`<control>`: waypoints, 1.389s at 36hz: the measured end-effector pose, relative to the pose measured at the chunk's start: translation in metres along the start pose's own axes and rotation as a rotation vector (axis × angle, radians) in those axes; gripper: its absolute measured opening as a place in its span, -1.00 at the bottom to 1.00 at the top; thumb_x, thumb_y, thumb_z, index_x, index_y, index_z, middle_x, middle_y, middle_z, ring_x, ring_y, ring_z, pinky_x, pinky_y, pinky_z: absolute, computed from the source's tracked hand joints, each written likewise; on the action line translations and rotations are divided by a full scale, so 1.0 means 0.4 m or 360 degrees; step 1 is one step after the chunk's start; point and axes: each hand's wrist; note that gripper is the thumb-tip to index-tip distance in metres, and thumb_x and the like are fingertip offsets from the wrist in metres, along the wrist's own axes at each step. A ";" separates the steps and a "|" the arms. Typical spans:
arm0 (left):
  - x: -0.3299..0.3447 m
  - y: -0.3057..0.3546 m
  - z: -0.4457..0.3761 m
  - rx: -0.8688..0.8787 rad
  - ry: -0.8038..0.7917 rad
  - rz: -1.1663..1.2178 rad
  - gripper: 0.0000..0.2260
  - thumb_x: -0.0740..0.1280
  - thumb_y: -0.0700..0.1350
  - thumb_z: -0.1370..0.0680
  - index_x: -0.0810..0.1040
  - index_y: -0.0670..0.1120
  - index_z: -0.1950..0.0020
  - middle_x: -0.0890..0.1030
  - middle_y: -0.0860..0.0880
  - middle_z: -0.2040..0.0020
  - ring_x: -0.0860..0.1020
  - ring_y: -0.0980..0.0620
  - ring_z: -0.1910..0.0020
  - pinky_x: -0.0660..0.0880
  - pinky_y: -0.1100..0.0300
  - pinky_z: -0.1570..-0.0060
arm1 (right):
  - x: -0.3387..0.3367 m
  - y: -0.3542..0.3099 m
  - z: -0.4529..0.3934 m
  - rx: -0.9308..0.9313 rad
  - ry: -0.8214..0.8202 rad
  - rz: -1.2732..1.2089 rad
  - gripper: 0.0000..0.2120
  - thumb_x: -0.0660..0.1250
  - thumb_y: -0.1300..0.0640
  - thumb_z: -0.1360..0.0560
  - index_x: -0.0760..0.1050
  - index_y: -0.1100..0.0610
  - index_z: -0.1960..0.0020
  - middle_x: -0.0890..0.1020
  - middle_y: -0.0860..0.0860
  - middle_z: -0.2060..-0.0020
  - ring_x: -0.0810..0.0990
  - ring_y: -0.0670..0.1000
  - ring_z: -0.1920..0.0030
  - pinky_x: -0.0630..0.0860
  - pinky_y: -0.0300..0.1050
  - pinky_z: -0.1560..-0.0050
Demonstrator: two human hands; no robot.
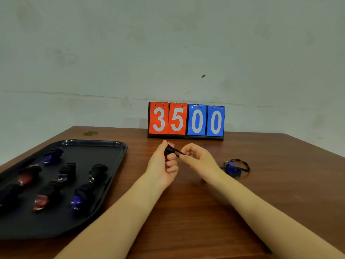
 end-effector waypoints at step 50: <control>-0.003 0.000 -0.002 0.0331 -0.0222 -0.0770 -0.76 0.20 -0.04 -0.63 0.51 -0.17 -0.15 0.32 0.02 0.51 0.28 0.12 0.54 0.20 0.28 0.53 | -0.045 -0.029 0.013 0.0549 -0.0199 -0.1418 -0.73 0.30 0.25 -0.53 0.49 0.31 -0.20 0.61 0.13 0.14 0.59 -0.06 0.24 0.59 -0.29 0.23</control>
Point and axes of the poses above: each hand's wrist, its own z-axis away from the middle knuckle, its own x-axis out of the palm, y = z × x
